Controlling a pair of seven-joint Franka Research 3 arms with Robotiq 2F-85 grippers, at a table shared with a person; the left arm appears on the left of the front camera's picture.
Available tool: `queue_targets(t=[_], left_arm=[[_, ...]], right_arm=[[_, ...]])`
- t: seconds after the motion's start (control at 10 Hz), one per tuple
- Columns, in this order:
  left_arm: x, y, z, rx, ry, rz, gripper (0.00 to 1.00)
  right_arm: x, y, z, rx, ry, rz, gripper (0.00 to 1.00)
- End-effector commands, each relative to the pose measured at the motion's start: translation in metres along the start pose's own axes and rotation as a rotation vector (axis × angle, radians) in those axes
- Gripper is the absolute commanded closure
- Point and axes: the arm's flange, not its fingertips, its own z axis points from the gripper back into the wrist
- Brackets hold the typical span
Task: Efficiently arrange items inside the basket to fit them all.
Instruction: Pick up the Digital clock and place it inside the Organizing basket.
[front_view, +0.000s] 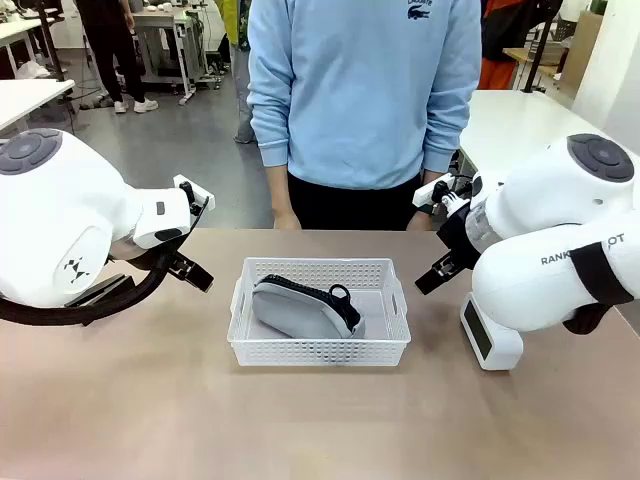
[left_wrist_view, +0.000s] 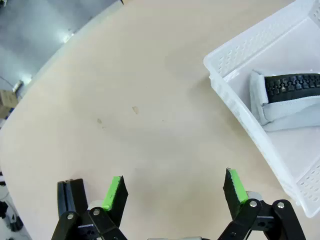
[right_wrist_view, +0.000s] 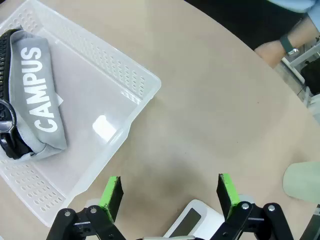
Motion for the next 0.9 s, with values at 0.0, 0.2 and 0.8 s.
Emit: queue_targets(t=[0.0, 0.2, 0.8], left_arm=[[0.0001, 0.0, 0.0001, 0.0, 0.0, 0.0, 0.0], [0.0001, 0.0, 0.0001, 0.0, 0.0, 0.0, 0.0], [0.0001, 0.0, 0.0001, 0.0, 0.0, 0.0, 0.0]], right_arm=[[0.0, 0.0, 0.0, 0.0, 0.0, 0.0, 0.0], [0.0, 0.0, 0.0, 0.0, 0.0, 0.0, 0.0], [0.0, 0.0, 0.0, 0.0, 0.0, 0.0, 0.0]])
